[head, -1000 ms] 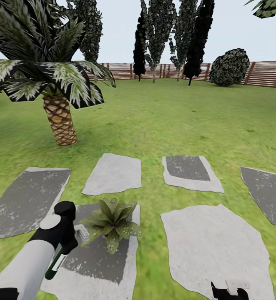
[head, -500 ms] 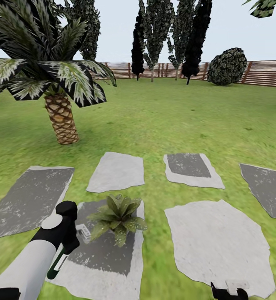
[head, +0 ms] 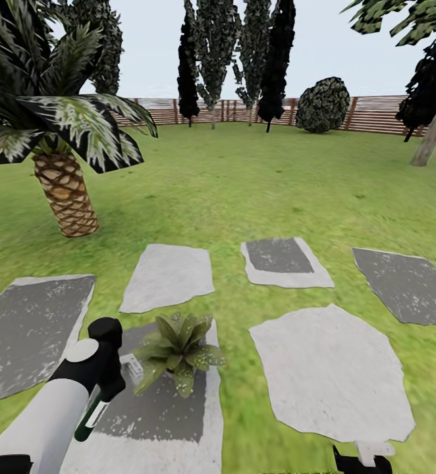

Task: Pick up the pesticide atomizer in the garden and spray insectifuge to fully cover both potted plants in the garden.

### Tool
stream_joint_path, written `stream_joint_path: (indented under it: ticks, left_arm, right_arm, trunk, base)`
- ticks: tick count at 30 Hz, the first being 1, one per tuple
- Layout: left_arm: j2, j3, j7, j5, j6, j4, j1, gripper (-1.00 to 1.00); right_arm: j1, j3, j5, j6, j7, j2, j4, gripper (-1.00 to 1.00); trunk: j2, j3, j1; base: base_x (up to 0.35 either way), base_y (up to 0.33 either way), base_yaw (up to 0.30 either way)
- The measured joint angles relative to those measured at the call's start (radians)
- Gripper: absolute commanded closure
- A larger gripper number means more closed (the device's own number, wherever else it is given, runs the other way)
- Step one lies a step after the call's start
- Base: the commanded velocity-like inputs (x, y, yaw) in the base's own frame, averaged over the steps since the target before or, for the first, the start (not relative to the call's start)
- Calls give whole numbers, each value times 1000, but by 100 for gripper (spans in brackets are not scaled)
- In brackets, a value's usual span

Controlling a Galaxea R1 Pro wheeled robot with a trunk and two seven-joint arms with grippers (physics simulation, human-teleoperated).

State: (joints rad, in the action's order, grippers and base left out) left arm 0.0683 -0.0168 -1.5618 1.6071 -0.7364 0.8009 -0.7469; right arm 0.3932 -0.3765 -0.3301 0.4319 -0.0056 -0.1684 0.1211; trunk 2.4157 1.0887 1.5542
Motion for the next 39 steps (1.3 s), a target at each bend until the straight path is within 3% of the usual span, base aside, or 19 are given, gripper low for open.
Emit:
stream_joint_path:
  ticks: [3, 8, 14, 23, 30, 32, 35, 39]
  left_arm:
    - [0, -2, 62, -11, 2, 7, 0, 100]
    - [3, -2, 80, -63, 6, 0, 0, 100]
    - [-1, -2, 81, -69, 5, -1, 0, 100]
    - [-5, 1, 80, -67, 3, -1, 0, 100]
    - [-4, -2, 67, -73, 6, 0, 0, 100]
    - [-5, -2, 65, -93, 8, 1, -1, 100]
    - [1, 3, 63, -161, 28, 1, -10, 100]
    - [5, 7, 64, -163, 33, 1, -16, 100]
  right_arm:
    - [0, 0, 0, 0, 0, 0, 0, -100]
    - [0, 0, 0, 0, 0, 1, 0, -100]
    - [0, 0, 0, 0, 0, 1, 0, -100]
    - [0, 0, 0, 0, 0, 1, 0, -100]
    - [0, 0, 0, 0, 0, 1, 0, -100]
    - [0, 0, 0, 0, 0, 1, 0, -100]
    - [0, 1, -1, 0, 0, 1, 0, -100]
    - [0, 1, -1, 0, 0, 1, 0, -100]
  trunk:
    - [0, 0, 0]
    - [0, 0, 0]
    - [0, 0, 0]
    - [0, 0, 0]
    - [0, 0, 0]
    - [0, 0, 0]
    - [0, 0, 0]
    - [0, 0, 0]
  base:
    - [0, 0, -42]
    - [0, 0, -5]
    - [-120, 117, -27]
    - [-187, 256, -260]
    - [-45, 44, -105]
    - [-1, 1, -4]
    - [0, 0, 0]
    - [16, 21, 0]
